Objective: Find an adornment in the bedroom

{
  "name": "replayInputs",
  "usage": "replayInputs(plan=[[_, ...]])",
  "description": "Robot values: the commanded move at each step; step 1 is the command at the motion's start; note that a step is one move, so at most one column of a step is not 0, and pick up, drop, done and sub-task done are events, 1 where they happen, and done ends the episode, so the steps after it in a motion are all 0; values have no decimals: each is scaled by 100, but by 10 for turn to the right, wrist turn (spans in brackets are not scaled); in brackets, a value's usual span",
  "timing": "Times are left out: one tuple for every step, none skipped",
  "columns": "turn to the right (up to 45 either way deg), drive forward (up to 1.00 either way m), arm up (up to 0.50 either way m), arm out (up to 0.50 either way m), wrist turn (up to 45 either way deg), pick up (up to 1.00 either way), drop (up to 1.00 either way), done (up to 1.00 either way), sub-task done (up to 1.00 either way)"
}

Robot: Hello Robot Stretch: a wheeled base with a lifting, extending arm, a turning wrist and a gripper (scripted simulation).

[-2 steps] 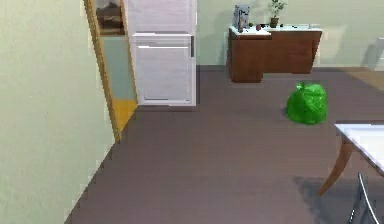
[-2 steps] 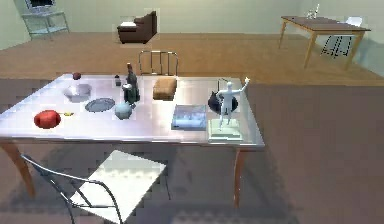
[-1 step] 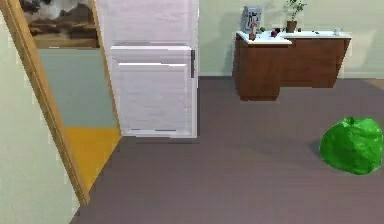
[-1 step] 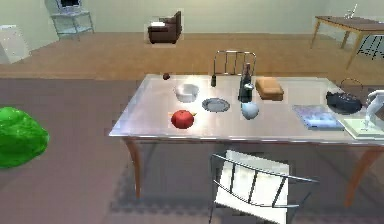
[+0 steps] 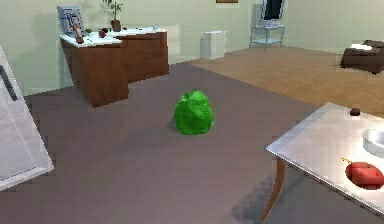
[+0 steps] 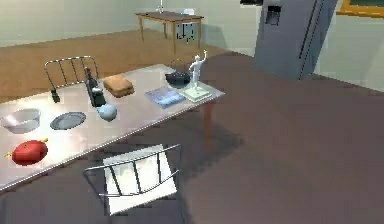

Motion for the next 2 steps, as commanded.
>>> replayInputs(plan=[[0,100,0,0,0,0,0,0,0],[0,30,0,0,0,0,0,0,0]])
